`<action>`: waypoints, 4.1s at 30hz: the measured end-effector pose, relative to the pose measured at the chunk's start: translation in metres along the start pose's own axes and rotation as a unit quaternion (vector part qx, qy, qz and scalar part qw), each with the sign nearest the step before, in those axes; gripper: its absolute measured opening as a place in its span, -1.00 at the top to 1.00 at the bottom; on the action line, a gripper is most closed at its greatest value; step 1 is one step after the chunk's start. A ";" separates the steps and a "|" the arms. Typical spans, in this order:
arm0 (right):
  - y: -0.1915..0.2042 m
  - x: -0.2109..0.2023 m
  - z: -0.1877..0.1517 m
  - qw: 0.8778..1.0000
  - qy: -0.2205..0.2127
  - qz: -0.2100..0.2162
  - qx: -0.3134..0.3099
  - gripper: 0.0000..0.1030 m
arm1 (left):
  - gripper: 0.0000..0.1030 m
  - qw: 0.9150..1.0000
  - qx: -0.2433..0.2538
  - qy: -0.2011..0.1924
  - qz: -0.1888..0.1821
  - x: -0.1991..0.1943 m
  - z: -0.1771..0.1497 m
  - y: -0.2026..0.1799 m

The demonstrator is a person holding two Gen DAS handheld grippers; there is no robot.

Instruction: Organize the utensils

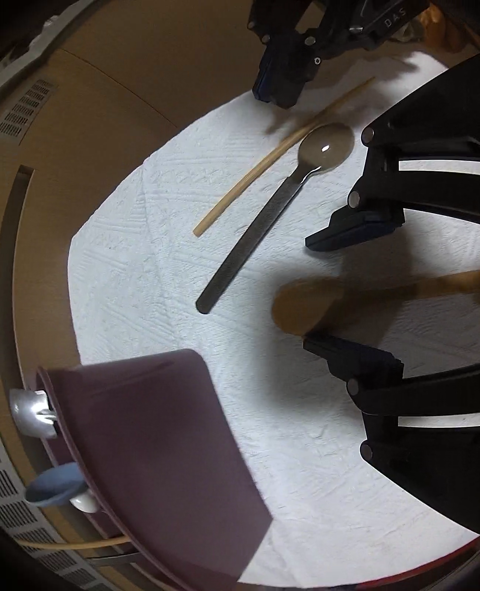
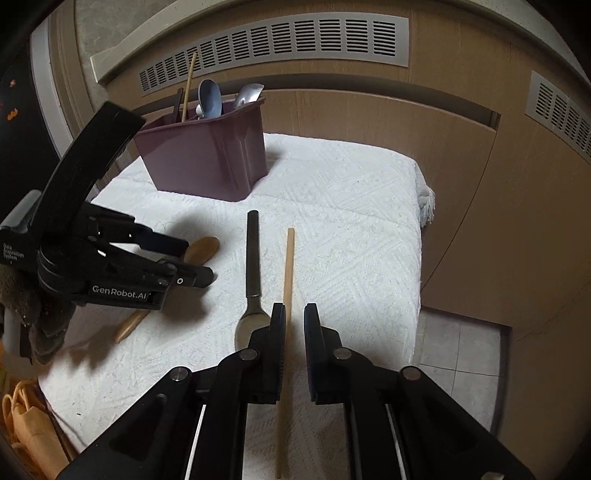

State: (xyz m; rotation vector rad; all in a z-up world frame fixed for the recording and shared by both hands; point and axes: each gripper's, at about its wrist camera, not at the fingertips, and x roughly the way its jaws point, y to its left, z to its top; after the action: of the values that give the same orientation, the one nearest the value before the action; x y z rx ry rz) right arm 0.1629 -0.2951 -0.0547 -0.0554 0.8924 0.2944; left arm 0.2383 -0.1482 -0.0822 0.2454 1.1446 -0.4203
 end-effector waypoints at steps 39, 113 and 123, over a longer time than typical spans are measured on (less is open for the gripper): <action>0.080 -0.112 0.140 0.981 -0.190 0.010 -0.027 0.88 | 0.40 0.914 -0.081 -0.397 0.011 -0.235 -0.016 0.118; 0.130 -0.044 -0.024 0.980 -0.166 -0.091 0.061 -0.80 | -1.00 0.923 -0.137 -0.326 0.155 -0.139 -0.164 0.058; 0.138 -0.066 -0.034 0.968 -0.204 -0.128 0.064 -0.91 | -1.00 0.914 -0.125 -0.344 0.176 -0.152 -0.175 0.038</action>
State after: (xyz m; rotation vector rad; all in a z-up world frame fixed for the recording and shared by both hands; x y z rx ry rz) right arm 0.0601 -0.1840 -0.0151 0.0092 0.4855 0.0018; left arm 0.0578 -0.0146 -0.0132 0.0616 0.4336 -0.0184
